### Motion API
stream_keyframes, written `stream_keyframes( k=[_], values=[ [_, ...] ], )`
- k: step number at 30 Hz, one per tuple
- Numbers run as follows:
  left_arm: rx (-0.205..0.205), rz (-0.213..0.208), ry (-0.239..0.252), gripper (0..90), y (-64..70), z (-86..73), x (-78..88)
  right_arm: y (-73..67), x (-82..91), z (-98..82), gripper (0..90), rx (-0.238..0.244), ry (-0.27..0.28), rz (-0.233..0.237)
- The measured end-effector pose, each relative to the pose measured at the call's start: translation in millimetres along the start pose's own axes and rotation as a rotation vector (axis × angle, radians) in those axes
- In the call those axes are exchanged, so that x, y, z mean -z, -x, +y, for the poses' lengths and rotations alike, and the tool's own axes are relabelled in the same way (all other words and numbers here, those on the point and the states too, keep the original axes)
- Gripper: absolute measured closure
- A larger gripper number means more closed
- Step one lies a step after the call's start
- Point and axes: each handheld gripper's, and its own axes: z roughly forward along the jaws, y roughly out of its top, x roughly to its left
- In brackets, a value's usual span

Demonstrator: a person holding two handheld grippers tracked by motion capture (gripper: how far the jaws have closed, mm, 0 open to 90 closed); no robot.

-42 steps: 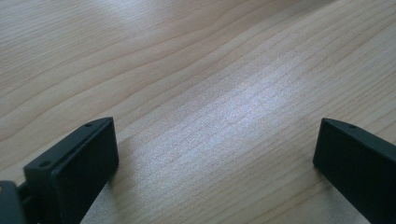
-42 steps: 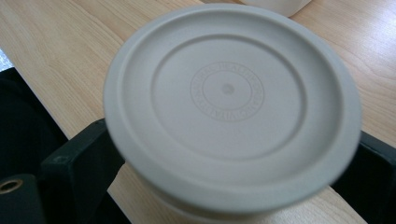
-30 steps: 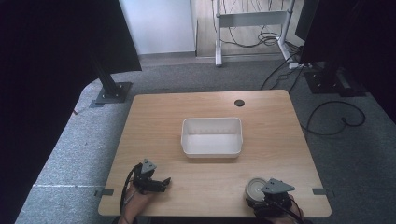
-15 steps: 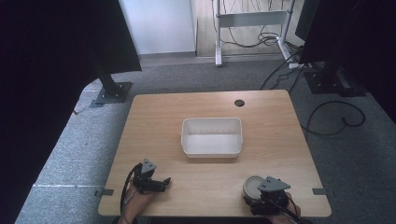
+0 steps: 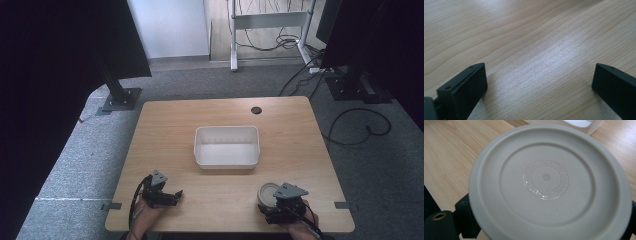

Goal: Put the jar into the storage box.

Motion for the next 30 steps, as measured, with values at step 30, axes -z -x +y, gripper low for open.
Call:
stream_keyframes(
  k=[30],
  values=[
    [0.000,0.000,0.000,0.0,0.0,0.0,0.0,0.7,-20.1,35.2,9.4,0.019,0.025,0.009]
  ],
)
